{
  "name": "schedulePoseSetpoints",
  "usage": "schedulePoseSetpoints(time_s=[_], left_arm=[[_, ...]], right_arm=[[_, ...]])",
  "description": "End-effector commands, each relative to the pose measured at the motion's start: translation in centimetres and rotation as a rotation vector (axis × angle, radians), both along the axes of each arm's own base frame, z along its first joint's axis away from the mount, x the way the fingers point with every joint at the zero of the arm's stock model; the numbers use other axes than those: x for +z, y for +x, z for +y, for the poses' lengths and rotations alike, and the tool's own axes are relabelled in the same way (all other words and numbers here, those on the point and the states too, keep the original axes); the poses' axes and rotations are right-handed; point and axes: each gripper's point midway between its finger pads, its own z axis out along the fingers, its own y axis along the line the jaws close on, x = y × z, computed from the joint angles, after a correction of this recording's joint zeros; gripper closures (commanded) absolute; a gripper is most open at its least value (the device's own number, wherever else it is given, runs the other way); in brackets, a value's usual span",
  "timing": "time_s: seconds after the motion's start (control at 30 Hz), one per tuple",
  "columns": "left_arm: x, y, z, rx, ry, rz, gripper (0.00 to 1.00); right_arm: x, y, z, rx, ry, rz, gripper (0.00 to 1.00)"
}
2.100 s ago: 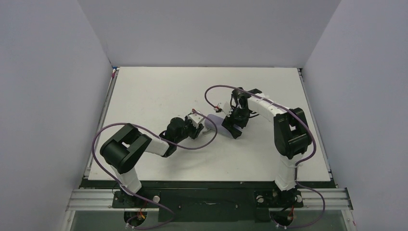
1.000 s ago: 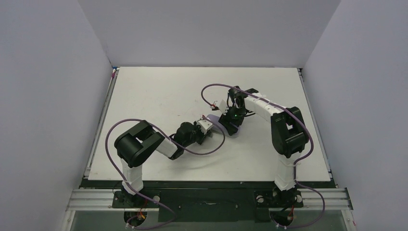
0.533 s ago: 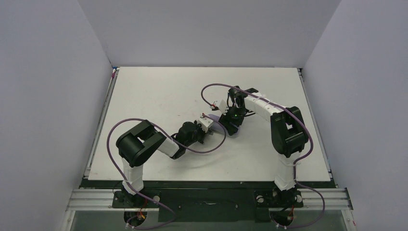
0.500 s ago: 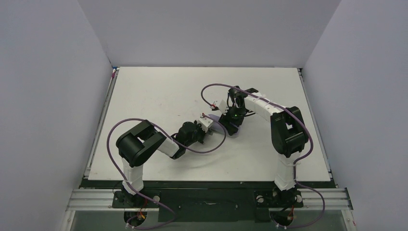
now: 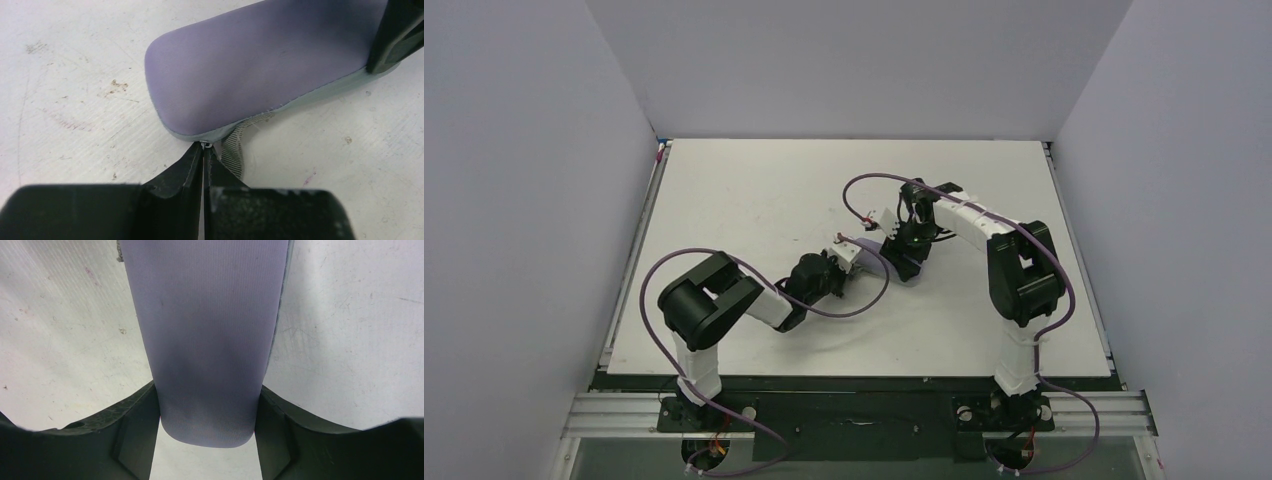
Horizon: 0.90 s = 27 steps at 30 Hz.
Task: Open the umbrella
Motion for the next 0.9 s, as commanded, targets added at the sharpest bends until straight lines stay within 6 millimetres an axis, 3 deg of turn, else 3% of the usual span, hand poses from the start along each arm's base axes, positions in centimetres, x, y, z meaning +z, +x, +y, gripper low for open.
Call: schedulePoseSetpoints(time_s=[0.0,0.17,0.4,0.57,0.63,0.7,0.73,0.83,0.87], left_arm=[[3.8,2.6,2.4,0.120,-0.057,-0.098,1.00],[3.6,2.6,3.4,0.106,-0.037,-0.110,1.00],[4.0,0.6,2.2,-0.073,-0.016,-0.176,1.00],[4.0,-0.6,1.7,-0.144,-0.001,-0.207,1.00],[4.0,-1.3,1.4,-0.178,0.009,-0.222,1.00],[4.0,-2.0,1.1,-0.204,0.012,-0.225,1.00],[3.8,-2.3,1.1,-0.209,0.014,-0.223,1.00],[3.7,-3.0,0.7,-0.226,0.014,-0.216,1.00],[3.6,-3.1,0.6,-0.226,0.014,-0.215,1.00]], right_arm=[[-2.2,-2.9,-2.0,0.065,-0.060,0.123,1.00],[-2.1,-3.6,-2.6,0.144,-0.074,0.129,1.00],[-1.4,-4.0,-2.4,0.375,-0.102,0.079,1.00],[-0.9,-2.9,-2.4,0.507,-0.130,0.036,0.95],[-0.3,-1.8,-2.2,0.535,-0.136,0.001,0.88],[0.7,-0.2,-1.6,0.541,-0.135,-0.052,0.66],[1.0,0.4,-1.5,0.519,-0.132,-0.065,0.60],[3.7,3.0,-0.1,0.412,-0.059,-0.134,0.23],[4.5,3.4,-0.1,0.331,-0.038,-0.134,0.19]])
